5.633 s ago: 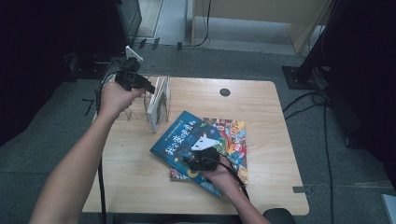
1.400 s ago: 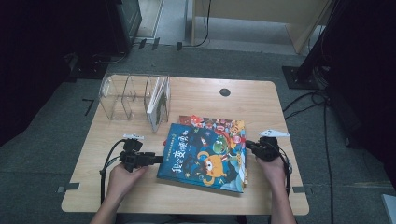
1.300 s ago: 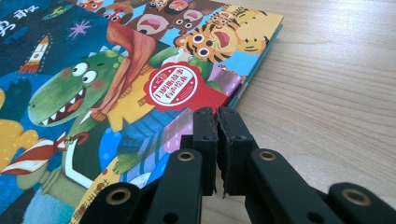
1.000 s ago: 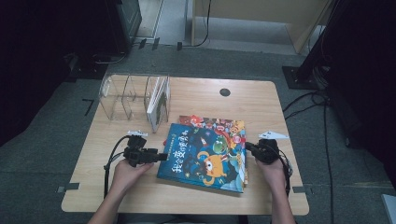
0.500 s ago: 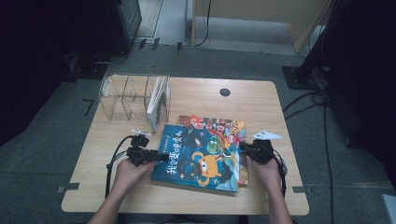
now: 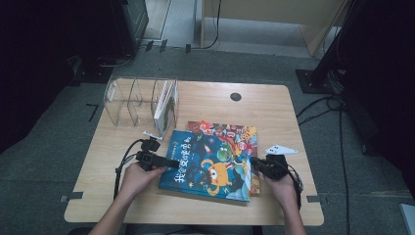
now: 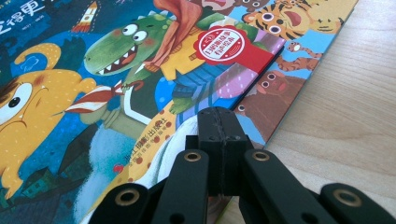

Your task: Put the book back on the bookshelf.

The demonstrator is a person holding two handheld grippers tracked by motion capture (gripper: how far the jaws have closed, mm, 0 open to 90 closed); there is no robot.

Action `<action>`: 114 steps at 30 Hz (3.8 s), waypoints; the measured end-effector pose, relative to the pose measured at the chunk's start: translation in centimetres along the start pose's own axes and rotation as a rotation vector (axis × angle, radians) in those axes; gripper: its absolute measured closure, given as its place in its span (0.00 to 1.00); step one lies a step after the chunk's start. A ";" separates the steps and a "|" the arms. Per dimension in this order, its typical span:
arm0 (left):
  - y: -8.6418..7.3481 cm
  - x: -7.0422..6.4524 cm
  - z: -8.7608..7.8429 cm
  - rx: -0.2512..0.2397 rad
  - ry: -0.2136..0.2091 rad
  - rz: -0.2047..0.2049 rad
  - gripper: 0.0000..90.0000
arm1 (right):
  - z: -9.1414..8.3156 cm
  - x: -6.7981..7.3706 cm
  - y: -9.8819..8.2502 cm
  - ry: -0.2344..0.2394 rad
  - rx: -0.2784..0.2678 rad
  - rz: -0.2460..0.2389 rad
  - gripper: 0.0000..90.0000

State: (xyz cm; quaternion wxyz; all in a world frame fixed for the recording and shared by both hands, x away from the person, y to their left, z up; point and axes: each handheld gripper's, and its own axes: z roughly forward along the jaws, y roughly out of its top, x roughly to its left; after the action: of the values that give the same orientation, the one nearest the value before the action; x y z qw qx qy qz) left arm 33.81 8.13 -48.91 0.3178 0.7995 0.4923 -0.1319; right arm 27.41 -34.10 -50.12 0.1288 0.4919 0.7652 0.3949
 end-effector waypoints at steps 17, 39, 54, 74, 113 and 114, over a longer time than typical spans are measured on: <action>3.7 -3.6 -7.5 0.018 0.001 0.011 0.59 | 1.7 1.1 0.9 0.083 0.001 -0.011 1.00; 11.1 -8.8 -13.4 0.101 0.030 0.126 0.81 | 5.4 7.6 2.7 0.145 0.008 -0.204 1.00; 13.8 -10.8 -14.8 0.206 0.016 0.174 0.92 | 5.0 6.6 3.0 0.108 -0.036 -0.245 0.75; 10.0 -9.3 -20.8 0.154 0.065 0.156 0.92 | 4.8 5.1 2.7 0.046 -0.034 -0.258 0.60; 2.9 1.2 -30.0 -0.001 0.156 -0.137 0.91 | 5.8 4.4 3.7 0.059 -0.014 -0.246 0.54; 2.9 1.5 -30.2 -0.008 0.159 -0.147 0.91 | 5.8 4.4 3.7 0.059 -0.014 -0.247 0.54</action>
State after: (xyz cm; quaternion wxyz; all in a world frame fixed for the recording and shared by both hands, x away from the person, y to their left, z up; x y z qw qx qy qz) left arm 34.01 27.52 -25.57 0.2705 0.7678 0.5739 -0.0893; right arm 31.05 -26.79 -50.35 0.1574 0.3814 0.8205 0.3957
